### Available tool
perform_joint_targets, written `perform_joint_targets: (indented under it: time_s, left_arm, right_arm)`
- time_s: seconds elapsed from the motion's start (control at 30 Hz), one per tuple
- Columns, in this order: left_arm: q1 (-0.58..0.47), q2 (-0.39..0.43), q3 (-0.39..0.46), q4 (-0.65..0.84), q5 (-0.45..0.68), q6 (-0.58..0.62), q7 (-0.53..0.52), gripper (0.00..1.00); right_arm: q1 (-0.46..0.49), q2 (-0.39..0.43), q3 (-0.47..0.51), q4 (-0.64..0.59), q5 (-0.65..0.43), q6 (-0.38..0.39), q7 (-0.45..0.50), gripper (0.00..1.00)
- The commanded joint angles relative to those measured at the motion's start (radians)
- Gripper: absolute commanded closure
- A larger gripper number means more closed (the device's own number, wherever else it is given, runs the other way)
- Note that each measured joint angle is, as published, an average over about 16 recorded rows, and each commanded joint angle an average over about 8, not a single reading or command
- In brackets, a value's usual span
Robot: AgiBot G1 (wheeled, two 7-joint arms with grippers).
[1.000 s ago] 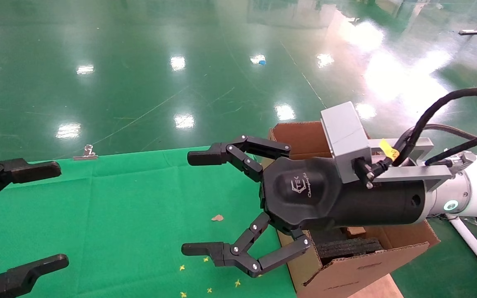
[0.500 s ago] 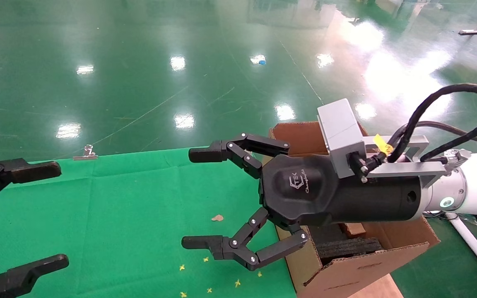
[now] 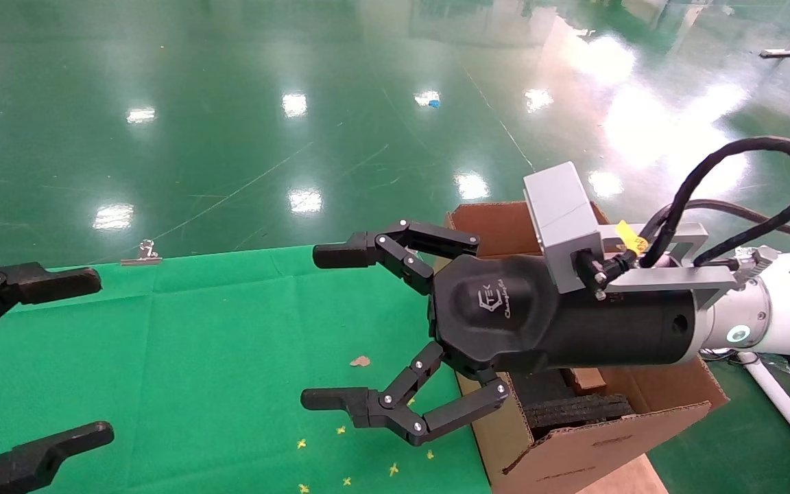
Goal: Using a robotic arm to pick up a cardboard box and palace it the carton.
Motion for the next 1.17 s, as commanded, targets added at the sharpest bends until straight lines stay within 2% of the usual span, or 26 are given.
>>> perform_joint_targets:
  time_s: [0.03, 1.17]
  left_arm:
    - [0.0, 0.0, 0.0, 0.0, 0.0, 0.0, 0.0, 0.0]
    - [0.0, 0.0, 0.0, 0.0, 0.0, 0.0, 0.0, 0.0]
  right_arm:
    - [0.0, 0.0, 0.0, 0.0, 0.0, 0.0, 0.0, 0.0]
    - [0.002, -0.001, -0.002, -0.002, -0.001, 0.001, 0.0, 0.0]
